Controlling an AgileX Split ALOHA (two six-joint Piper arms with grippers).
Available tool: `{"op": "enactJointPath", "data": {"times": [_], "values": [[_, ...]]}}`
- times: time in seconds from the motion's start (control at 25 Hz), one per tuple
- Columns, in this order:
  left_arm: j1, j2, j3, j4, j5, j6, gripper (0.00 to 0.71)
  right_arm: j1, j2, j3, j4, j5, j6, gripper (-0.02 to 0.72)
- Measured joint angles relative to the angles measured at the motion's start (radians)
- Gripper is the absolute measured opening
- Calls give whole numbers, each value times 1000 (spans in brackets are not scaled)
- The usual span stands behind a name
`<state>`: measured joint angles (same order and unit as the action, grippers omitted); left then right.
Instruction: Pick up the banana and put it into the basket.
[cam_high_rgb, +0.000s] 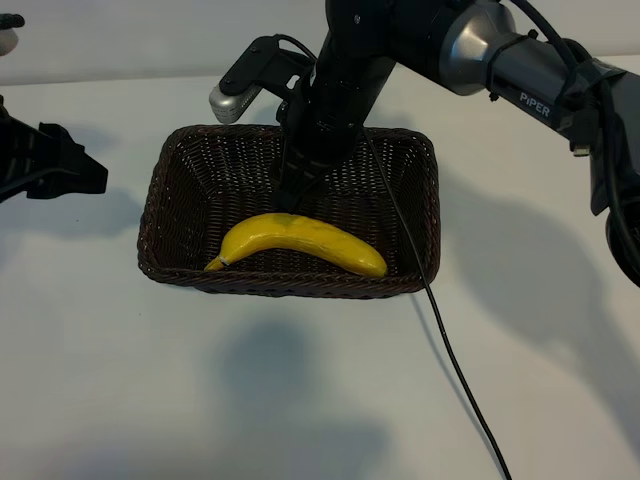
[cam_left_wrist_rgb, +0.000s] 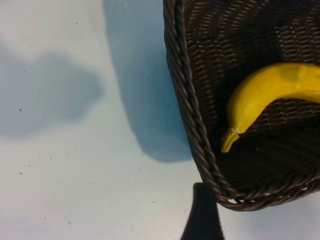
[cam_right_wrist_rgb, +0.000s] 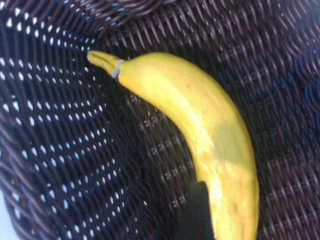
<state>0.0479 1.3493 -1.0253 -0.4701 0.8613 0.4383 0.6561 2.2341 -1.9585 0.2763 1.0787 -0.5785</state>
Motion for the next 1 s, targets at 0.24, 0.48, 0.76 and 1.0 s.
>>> {"op": "enactJointPath", "data": {"times": [0.24,0.48,0.76,1.0], "values": [[0,0,0,0,-2,0,586,-10,-2,-2,-8,13,21,605],[0,0,0,1,-2,0,586,-55,-58,-2,-8,48,27,597],[0,0,0,1,-3,3,586,-128,-137,-2,15,131,37,596],[0,0,0,2,-5,4,586,-155,-153,-3,5,143,40,596]]}}
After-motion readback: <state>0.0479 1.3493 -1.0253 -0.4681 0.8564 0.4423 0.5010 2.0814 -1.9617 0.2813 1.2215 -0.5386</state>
